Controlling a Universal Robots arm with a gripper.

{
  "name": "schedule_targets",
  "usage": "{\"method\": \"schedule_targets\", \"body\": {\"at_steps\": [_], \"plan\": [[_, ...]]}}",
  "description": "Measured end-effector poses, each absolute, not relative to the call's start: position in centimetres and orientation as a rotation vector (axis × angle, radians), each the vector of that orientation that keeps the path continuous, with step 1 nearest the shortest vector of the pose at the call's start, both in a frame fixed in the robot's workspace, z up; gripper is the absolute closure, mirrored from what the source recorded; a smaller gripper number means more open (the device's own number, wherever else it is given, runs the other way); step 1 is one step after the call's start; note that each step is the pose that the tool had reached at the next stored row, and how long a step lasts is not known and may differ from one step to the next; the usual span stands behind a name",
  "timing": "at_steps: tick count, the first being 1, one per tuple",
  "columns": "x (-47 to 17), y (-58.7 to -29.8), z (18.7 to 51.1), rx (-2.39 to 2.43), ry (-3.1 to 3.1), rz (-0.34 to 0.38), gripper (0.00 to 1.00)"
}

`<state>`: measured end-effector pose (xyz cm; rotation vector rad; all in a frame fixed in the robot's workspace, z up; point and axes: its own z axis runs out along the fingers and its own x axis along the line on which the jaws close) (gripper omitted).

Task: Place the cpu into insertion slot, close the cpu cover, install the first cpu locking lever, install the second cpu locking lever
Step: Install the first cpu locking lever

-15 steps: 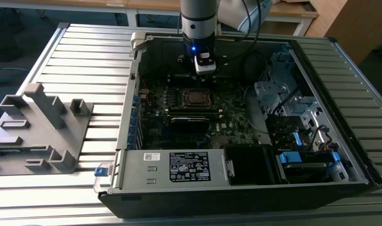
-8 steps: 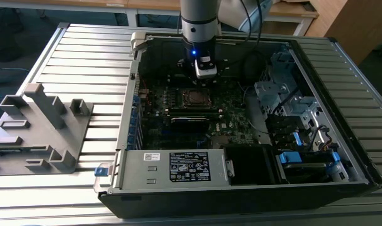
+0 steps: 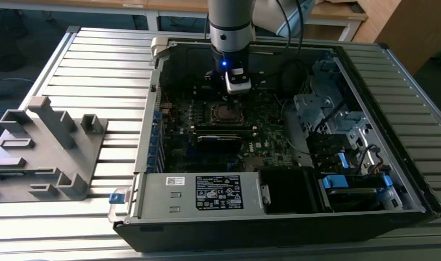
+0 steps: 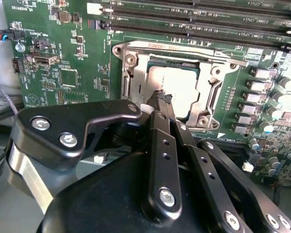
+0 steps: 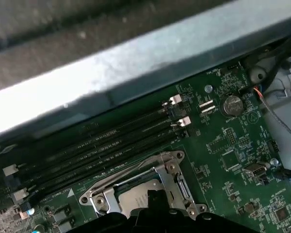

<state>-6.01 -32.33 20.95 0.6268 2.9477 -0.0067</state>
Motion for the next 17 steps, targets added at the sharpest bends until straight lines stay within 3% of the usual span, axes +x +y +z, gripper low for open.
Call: {"method": "schedule_targets", "body": {"at_steps": [17], "plan": [[-6.02, -32.34, 20.72, 0.48, 3.006, -0.009, 0.9]]}}
